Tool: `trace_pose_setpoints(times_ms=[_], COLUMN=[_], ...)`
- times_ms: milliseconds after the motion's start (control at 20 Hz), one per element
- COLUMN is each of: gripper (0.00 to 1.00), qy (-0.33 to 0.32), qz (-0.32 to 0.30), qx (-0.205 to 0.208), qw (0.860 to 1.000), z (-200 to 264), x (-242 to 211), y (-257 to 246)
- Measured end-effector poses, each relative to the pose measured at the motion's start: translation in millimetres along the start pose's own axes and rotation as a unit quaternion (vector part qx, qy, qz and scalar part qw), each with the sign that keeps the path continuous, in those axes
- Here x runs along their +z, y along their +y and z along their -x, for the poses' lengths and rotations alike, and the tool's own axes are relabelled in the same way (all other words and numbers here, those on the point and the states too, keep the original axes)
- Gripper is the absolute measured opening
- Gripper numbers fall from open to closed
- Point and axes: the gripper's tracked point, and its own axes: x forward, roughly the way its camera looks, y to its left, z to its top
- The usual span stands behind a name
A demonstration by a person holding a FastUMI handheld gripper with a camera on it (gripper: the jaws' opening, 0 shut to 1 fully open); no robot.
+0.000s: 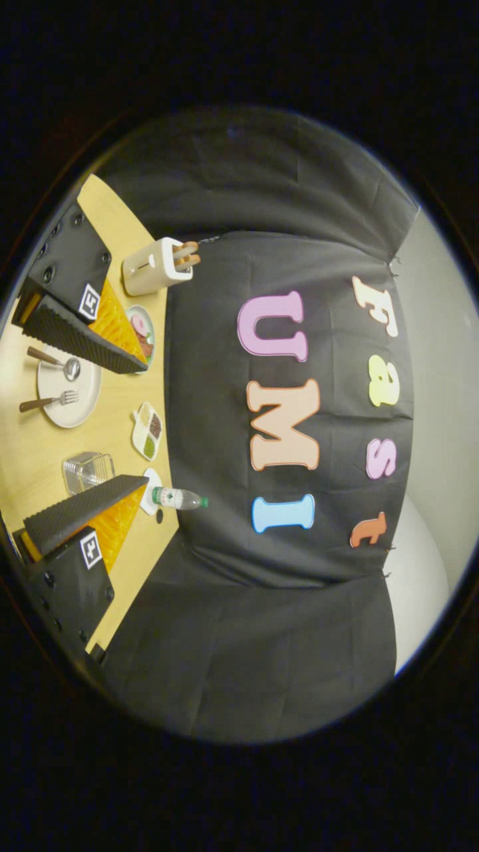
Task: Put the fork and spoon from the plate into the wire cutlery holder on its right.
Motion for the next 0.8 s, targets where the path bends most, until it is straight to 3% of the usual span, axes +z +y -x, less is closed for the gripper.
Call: trace_pose_setpoints(times_ms=[400, 800], gripper=[0.98, 0.99], qy=[0.107, 0.256], qz=[0.041, 0.066], qx=[0.061, 0.108], qw=[0.992, 0.958], z=[-14.4, -29.3], x=[-75.4, -172.0], y=[31.5, 36.8])
